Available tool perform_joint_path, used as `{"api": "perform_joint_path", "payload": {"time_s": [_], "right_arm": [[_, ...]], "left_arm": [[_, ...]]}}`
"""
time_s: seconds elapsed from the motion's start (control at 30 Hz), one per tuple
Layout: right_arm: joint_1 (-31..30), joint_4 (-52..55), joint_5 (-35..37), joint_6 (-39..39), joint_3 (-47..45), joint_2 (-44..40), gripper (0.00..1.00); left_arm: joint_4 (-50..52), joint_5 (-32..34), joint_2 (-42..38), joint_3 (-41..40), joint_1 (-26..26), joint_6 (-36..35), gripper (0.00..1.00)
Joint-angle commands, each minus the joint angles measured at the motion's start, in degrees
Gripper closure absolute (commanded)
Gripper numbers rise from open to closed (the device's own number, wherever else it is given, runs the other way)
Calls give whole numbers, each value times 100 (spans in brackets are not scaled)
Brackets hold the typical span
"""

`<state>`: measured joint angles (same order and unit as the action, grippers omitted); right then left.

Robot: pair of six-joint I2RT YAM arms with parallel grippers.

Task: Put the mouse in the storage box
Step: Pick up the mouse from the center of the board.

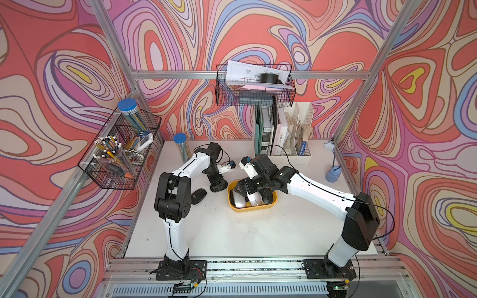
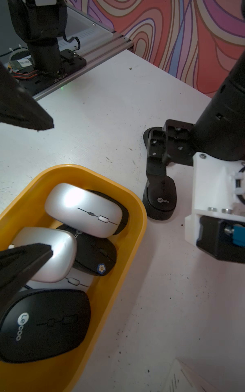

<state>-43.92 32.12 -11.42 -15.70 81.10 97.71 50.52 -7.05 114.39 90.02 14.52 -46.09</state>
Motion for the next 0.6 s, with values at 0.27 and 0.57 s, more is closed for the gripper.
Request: {"api": "perform_joint_path", "payload": {"time_s": [0.27,0.57], "right_arm": [[279,-353,208,-38,-296,-171,13],[314,-319,296,-10,-338,-209,13]], "left_arm": [[-160,-332,293,7,-75,-8,18],[-263,-507,357,-128,-74,167,19]]}}
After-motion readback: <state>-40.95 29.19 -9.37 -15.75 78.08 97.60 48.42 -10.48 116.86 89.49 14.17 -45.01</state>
